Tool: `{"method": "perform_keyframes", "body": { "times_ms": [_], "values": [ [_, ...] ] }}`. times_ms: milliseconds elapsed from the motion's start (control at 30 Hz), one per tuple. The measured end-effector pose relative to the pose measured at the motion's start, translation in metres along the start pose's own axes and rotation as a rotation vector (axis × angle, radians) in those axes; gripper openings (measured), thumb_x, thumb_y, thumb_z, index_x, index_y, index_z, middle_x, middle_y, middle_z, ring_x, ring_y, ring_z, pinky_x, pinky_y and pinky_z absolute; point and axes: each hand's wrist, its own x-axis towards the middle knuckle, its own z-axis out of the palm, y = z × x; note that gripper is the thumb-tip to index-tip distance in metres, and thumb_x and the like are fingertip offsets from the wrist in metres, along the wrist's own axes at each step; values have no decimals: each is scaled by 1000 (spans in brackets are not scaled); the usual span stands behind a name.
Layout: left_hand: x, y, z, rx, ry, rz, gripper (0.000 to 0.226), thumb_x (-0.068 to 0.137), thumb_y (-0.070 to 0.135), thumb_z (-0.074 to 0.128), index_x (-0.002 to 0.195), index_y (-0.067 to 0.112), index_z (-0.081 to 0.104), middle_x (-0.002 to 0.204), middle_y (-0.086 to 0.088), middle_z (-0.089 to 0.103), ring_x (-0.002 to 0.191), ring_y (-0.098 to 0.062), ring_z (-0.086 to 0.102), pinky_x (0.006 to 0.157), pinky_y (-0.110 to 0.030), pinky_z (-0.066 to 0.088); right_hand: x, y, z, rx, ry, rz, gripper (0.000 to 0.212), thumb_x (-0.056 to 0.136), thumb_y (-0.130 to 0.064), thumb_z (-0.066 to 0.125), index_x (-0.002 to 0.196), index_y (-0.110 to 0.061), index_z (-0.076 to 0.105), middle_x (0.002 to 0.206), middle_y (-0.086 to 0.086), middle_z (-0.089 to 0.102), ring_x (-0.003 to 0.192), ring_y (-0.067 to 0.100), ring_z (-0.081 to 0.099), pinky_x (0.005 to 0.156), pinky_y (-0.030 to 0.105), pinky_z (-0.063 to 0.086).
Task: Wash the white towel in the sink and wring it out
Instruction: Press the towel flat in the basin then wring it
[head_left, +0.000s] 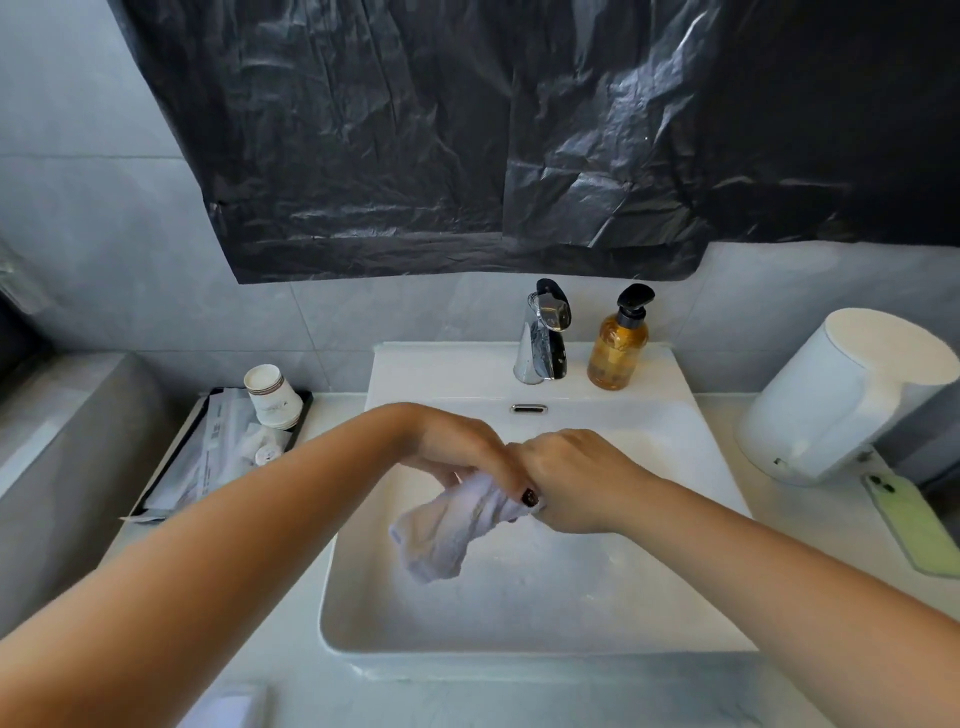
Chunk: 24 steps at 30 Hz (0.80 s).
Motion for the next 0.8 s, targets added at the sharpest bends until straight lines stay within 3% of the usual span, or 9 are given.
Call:
{"method": "perform_keyframes", "body": {
  "times_ms": [67,133,200,300,367,467,533,667,800],
  "values": [
    [10,-2,4,-148,-166,-14,63,81,30,66,131,-7,54,131,-20,62,111,-24,66,100,-36,50,-2,-2,1,79,37,-31,31,86,-23,65,113,-16,52,104,4,63,91,26,60,69,33,45],
    [21,-4,10,-204,-214,-13,53,87,22,57,130,-9,53,132,-18,61,98,-16,69,89,-28,53,-5,1,4,139,55,-9,38,85,-26,70,114,-14,48,107,2,58,93,22,57,68,28,43],
    [24,-3,18,-230,-178,13,36,85,19,55,114,-3,62,124,-12,68,79,-9,64,74,-21,53,-12,5,8,250,61,92,53,81,-31,76,120,-19,43,111,-6,48,96,13,49,70,23,40],
    [25,-2,32,-293,-107,63,24,79,16,55,95,1,64,106,-8,75,64,-9,57,62,-21,50,-28,16,21,379,172,205,86,72,-40,81,141,-22,32,131,-12,34,118,5,34,97,20,32],
    [27,-3,41,-336,-77,134,26,77,11,54,97,-2,64,104,-14,74,59,-12,58,58,-23,49,-45,19,37,543,273,243,94,71,-38,81,146,-26,26,142,-14,26,132,4,25,113,31,27],
    [28,-4,51,-436,-52,253,27,72,12,57,93,-1,69,96,-15,74,57,-14,57,56,-22,47,-77,16,70,710,445,293,94,73,-47,74,146,-38,16,148,-24,16,139,-2,17,115,40,28],
    [26,-2,53,-512,-38,306,34,66,19,60,91,-2,72,85,-13,74,56,-14,55,54,-22,46,-90,6,90,664,625,351,98,72,-47,72,149,-36,13,156,-18,13,145,5,16,113,43,31],
    [25,10,58,-583,-131,388,41,57,23,70,89,-1,75,76,-10,73,57,-13,59,57,-22,49,-75,-16,112,557,952,449,111,66,-51,76,152,-22,12,158,1,22,145,21,26,111,46,32],
    [25,16,58,-695,-266,415,55,56,41,77,96,3,78,98,-12,75,92,-21,72,83,-30,56,-51,-12,86,956,1131,534,79,72,-42,62,140,-60,24,145,-21,37,138,20,38,110,49,39]
  ]
}}
